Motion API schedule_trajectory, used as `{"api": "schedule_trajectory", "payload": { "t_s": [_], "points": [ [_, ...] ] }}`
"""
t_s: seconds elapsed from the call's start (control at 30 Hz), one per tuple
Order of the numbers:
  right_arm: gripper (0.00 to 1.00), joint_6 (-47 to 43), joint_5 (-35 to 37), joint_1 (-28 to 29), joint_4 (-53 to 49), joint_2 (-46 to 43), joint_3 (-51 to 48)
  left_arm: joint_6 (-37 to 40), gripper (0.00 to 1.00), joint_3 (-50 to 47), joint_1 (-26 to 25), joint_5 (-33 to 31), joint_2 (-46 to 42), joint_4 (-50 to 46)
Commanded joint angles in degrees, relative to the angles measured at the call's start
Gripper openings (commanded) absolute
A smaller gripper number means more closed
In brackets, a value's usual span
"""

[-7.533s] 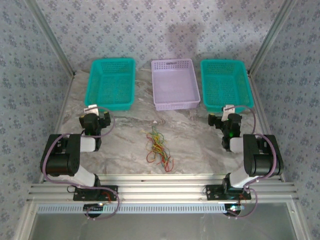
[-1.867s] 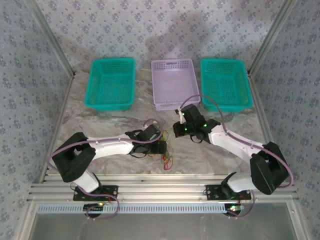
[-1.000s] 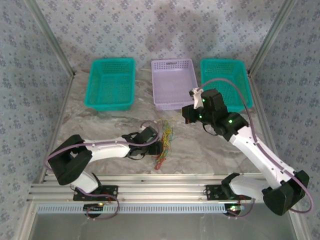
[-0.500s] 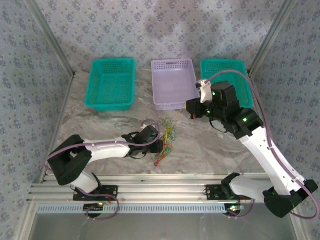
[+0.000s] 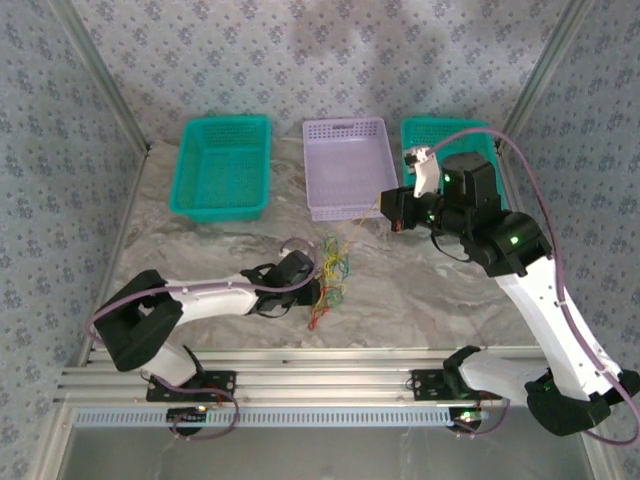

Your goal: Untangle the cables

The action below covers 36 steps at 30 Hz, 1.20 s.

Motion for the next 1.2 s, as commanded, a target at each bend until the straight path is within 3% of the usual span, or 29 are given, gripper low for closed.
{"api": "schedule_trajectory", "payload": {
  "t_s": [0.0, 0.1, 0.3, 0.67, 0.8, 1.1, 1.17],
  "points": [
    [0.00, -1.3, 3.5, -1.3, 3.0, -2.1, 4.1, 2.0, 0.22, -2.4, 1.5, -1.5, -2.7, -7.8],
    [0.00, -1.9, 5.7, -2.1, 2.4, -2.6, 3.7, 2.8, 0.00, -2.4, 2.4, -1.8, -5.9, -9.2],
    [0.00, -2.3, 14.3, -6.0, -1.1, -3.5, 2.4, 4.6, 0.00, -2.5, 4.6, -2.9, -15.6, -13.5],
    [0.00, 6.3, 18.8, -19.5, 1.0, -11.6, -5.9, 9.4, 0.00, -3.7, 15.2, -2.1, -28.2, -24.4],
    [0.00, 7.3, 21.8, -21.8, 0.0, -13.3, -7.1, 10.0, 0.00, -3.9, 19.9, -0.9, -30.0, -26.5],
    [0.00, 7.4, 31.0, -23.3, -1.1, -18.0, -8.6, 10.4, 0.00, 0.4, 24.5, -2.0, -27.2, -32.7],
    [0.00, 7.3, 30.1, -23.4, -0.7, -18.3, -9.5, 10.5, 0.00, 1.8, 25.1, -3.0, -26.7, -35.1]
  ]
}}
